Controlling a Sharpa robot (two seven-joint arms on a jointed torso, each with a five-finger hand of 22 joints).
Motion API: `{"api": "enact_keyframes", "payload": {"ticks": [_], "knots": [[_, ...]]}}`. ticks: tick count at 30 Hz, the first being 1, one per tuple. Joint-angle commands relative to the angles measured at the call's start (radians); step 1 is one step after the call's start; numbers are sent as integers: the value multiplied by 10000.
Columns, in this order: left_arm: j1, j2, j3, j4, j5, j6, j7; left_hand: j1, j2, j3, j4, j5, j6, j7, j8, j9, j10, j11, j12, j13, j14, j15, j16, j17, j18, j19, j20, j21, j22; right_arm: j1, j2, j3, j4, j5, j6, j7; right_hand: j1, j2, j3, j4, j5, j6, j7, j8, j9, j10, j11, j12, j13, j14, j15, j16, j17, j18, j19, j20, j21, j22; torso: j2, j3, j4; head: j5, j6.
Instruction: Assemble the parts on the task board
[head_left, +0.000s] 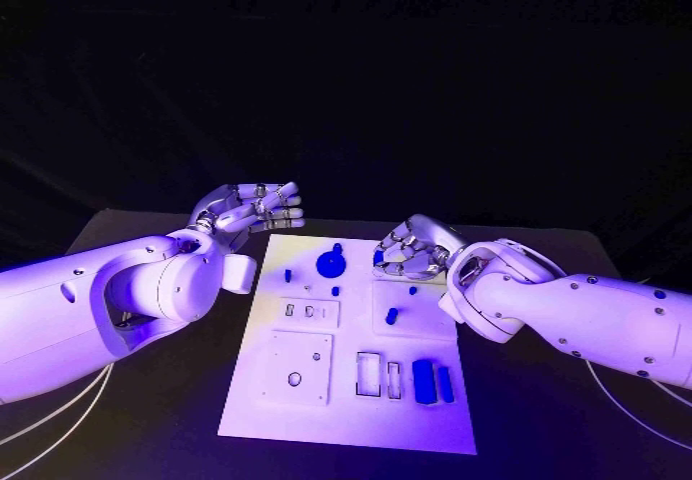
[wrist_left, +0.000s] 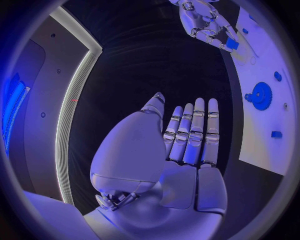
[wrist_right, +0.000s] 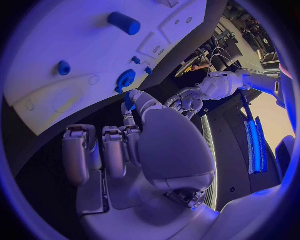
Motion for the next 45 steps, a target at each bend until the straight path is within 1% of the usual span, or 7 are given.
{"api": "enact_keyframes", "payload": {"ticks": [1, 4, 9, 16, 19, 29, 45], "knots": [[8, 113, -19, -51, -20, 161, 15, 99, -23, -14, -49, -62, 31, 8, -53, 7, -3, 17, -50, -1, 70, 24, -29, 10, 116, -71, -20, 37, 14, -37, 341, -18, 17, -647, 377, -716, -98, 8, 86, 93, 62, 118, -49, 62, 179, 195, -94, 46, 1409, 1074, -72, 30, 2618, -208, 418, -72, 52, 1927, -10, -29, 37, 48, -21], [6, 183, -45, -100, -20, 169, 7, 99, -23, -14, -49, -62, 31, 8, -53, 7, -3, 17, -50, -1, 70, 24, -29, 10, 116, -71, -20, 37, 14, -101, 682, -38, -3, -1158, 399, -833, -130, -7, 88, 94, 87, 119, -51, 62, 185, 197, -95, 47, 1411, 1074, -74, 31, 2619, -209, 423, -74, 58, 1933, -17, -52, 54, 117, -45], [5, 228, -62, -138, -20, 172, 11, 99, -23, -14, -49, -62, 31, 8, -53, 7, -3, 17, -50, -1, 70, 24, -29, 10, 116, -71, -20, 37, 14, -271, 1138, -75, -43, -1916, 439, -904, -178, -50, 80, 89, 103, 118, -53, 62, 193, 204, -97, 54, 1421, 1078, -75, 37, 2635, -216, 440, -76, 78, 1954, 0, -24, 48, 235, -66], [4, 246, -69, -146, -20, 175, 14, 99, -23, -14, -49, -62, 31, 8, -53, 7, -3, 17, -50, -1, 70, 24, -29, 10, 116, -71, -20, 37, 14, -577, 1672, -147, -153, -2749, 457, -964, -229, -79, 73, 94, 102, 127, -56, 66, 202, 208, -99, 57, 1426, 1078, -77, 37, 2635, -219, 449, -77, 88, 1965, 5, -13, 36, 338, -114], [4, 247, -69, -150, -20, 172, 11, 103, -12, -14, -52, -67, 37, 5, -55, 8, 3, 15, -48, 0, 74, 23, -35, 13, 116, -73, -20, 41, 14, -680, 1846, -163, -203, -2995, 468, -981, -301, -121, 60, 107, 147, 123, -56, 62, 210, 206, -100, 54, 1423, 1078, -78, 37, 2635, -219, 448, -79, 85, 1965, -1, -9, 24, 349, -85], [4, 259, -70, -160, -20, 213, -37, 112, -13, -16, -60, -70, 39, 3, -57, 8, 4, 14, -48, 0, 74, 23, -41, 15, 113, -80, -18, 40, 13, -864, 2228, -190, -487, -3295, 503, -1018, -409, -188, 38, 124, 190, 123, -58, 59, 224, 209, -101, 57, 1428, 1078, -79, 37, 2635, -217, 444, -81, 78, 1962, 1, -10, 26, 384, -106], [5, 262, -70, -176, -20, 250, -60, 125, -24, -25, -76, -77, 39, 3, -63, 7, 4, 14, -50, -1, 73, 24, -53, 17, 109, -94, -15, 38, 11, -1038, 2442, -221, -746, -3714, 751, -1129, -500, -248, 10, 137, 171, 119, -59, 53, 234, 207, -102, 53, 1425, 1078, -80, 36, 2631, -212, 433, -82, 62, 1951, -4, -12, 3, 432, -220]]}}
